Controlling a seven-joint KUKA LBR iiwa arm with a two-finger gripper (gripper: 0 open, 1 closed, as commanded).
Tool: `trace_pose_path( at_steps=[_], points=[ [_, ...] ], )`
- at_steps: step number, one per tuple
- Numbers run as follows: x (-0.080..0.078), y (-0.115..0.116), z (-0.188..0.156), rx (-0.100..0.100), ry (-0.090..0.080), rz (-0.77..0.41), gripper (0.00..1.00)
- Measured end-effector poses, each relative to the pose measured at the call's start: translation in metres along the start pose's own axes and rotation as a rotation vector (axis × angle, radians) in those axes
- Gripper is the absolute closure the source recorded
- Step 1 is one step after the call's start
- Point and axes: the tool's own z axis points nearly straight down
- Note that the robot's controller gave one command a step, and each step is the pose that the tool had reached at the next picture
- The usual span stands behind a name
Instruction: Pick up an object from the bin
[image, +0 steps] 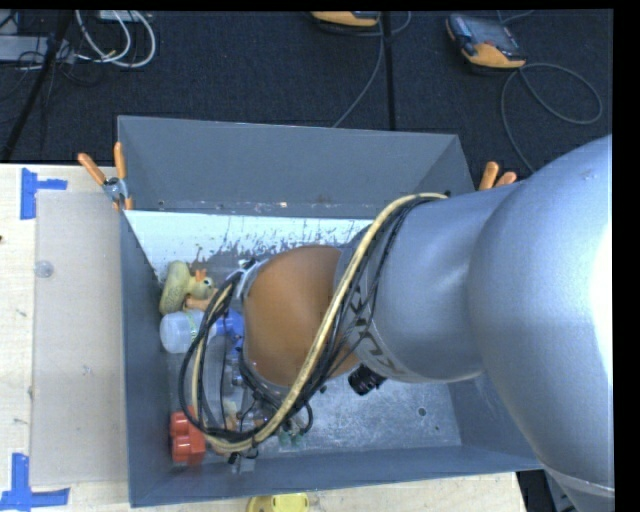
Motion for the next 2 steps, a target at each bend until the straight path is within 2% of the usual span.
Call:
trace_pose_path(
  at_steps=[1, 2],
  points=[
    [-0.002, 0.007, 0.022, -0.001, -0.004, -0.103, 0.00],
    [0.001, 0.006, -0.015, 0.002, 0.006, -0.108, 0.00]
  ],
)
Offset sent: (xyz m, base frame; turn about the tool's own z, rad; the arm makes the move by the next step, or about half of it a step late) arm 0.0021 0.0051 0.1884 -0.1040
